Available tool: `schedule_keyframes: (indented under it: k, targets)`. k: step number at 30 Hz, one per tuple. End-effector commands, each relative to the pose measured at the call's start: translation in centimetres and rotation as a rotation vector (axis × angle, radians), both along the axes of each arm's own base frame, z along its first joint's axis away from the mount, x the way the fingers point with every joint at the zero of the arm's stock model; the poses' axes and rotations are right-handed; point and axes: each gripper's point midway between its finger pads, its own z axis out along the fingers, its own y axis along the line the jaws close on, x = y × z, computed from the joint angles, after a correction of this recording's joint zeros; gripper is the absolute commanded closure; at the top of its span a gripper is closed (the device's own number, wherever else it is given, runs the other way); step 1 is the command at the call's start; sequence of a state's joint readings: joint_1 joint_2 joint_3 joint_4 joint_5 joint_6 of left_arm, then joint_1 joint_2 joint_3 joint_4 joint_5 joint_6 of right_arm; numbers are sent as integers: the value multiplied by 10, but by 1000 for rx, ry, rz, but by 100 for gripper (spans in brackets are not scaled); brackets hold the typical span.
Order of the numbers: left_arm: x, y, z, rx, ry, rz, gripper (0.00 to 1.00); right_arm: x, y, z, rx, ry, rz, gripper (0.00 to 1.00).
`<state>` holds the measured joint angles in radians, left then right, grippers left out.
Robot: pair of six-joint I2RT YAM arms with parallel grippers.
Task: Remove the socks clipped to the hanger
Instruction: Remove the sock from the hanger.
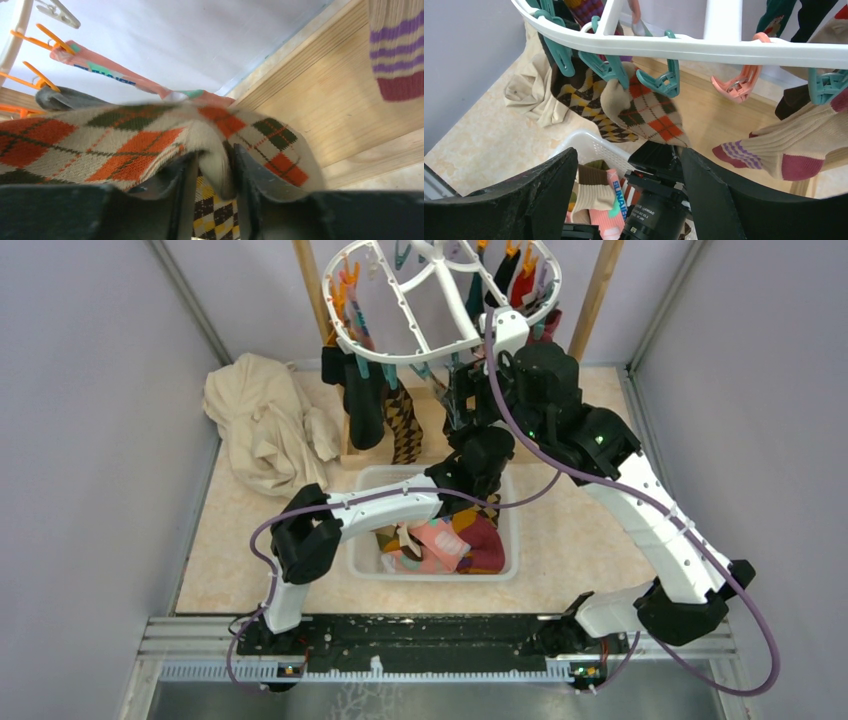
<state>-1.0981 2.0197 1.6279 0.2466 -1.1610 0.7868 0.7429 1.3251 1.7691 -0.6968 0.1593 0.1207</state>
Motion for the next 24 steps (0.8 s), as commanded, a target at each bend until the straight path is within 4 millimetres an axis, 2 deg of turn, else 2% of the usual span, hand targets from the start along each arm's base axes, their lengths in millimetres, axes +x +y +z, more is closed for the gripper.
schedule_keyframes:
  k: [1, 6, 9, 24]
  targets:
    - [-4, 4, 15, -51, -24, 6, 54, -5, -8, 21, 65, -45, -17, 23]
    - [-4, 4, 14, -52, -22, 8, 38, -5, -9, 19, 66, -41, -20, 19]
    - [-4, 4, 14, -52, -22, 8, 33, -6, -9, 20, 68, -42, -20, 18]
    - [-4, 3, 16, -57, -25, 6, 33, -6, -9, 19, 71, -39, -21, 16]
